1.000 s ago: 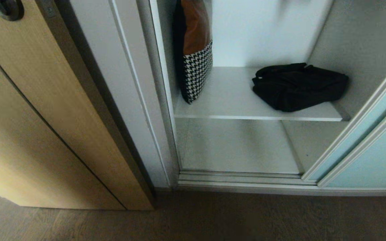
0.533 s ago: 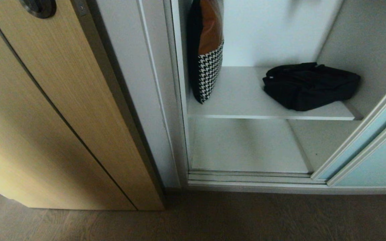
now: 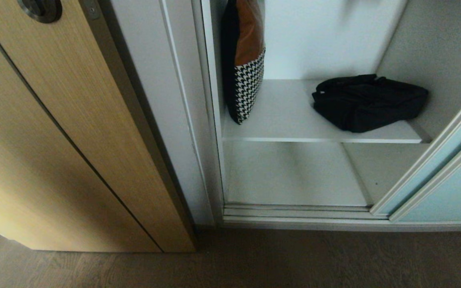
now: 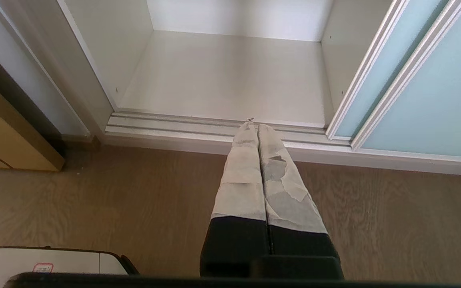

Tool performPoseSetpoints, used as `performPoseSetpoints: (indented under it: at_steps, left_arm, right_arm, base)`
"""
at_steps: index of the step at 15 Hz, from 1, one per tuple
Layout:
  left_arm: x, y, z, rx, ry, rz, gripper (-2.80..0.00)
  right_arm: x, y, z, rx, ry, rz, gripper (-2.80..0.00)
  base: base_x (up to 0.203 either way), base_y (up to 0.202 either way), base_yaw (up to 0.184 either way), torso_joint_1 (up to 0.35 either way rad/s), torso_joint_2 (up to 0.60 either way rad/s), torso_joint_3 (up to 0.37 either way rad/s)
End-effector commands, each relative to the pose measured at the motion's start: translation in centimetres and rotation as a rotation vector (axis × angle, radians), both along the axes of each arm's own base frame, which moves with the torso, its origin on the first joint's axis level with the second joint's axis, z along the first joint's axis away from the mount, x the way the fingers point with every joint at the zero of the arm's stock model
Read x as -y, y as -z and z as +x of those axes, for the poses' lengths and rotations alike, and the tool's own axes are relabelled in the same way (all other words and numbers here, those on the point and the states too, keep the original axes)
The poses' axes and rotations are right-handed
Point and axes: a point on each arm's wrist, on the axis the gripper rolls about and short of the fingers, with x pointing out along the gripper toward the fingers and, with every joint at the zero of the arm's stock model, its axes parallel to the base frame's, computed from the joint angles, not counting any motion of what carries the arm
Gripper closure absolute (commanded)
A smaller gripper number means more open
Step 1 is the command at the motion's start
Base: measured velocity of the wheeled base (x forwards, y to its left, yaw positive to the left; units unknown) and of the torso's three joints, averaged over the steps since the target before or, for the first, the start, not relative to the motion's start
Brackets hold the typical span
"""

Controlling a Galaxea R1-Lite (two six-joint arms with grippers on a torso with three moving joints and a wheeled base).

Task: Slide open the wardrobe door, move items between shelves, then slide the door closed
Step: Place the bag on the lower shelf

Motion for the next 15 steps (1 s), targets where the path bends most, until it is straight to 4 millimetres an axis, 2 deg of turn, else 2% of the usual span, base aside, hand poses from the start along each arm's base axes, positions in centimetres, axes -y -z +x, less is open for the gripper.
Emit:
performPoseSetpoints:
  at_steps: [1,10,14,15]
  left_arm:
    - [0.00,-0.01,0.02,-0.003,-0.002,0.000,0.00]
    - [0.00,-0.01,0.02,-0.003,-0.001,-0.001,0.00]
    - [0.00,-0.01,0.02,-0.003,-0.001,-0.001,0.00]
    - [0.00,0.00,0.01,-0.001,-0.001,-0.001,0.00]
  right_arm:
    - [0.00,0.01,0.01,-0.002,-0.001,0.000,0.00]
    - [0.00,-0.01,-0.01,0.004,-0.001,-0.002,0.00]
    - [0.04,-0.07,-0.04,0.007,0.018,0.002,0.00]
    - [0.06,-0.76,-0.23,0.027,0.024,-0.002,0.00]
  base:
    - [0.000,0.000,0.000,0.000,0.00,0.000]
    - [0.178,0.000,0.001,0.002,0.00,0.003]
    - [0.024,0.000,0.001,0.002,0.00,0.001]
    - [0.000,0.000,0.000,0.000,0.00,0.000]
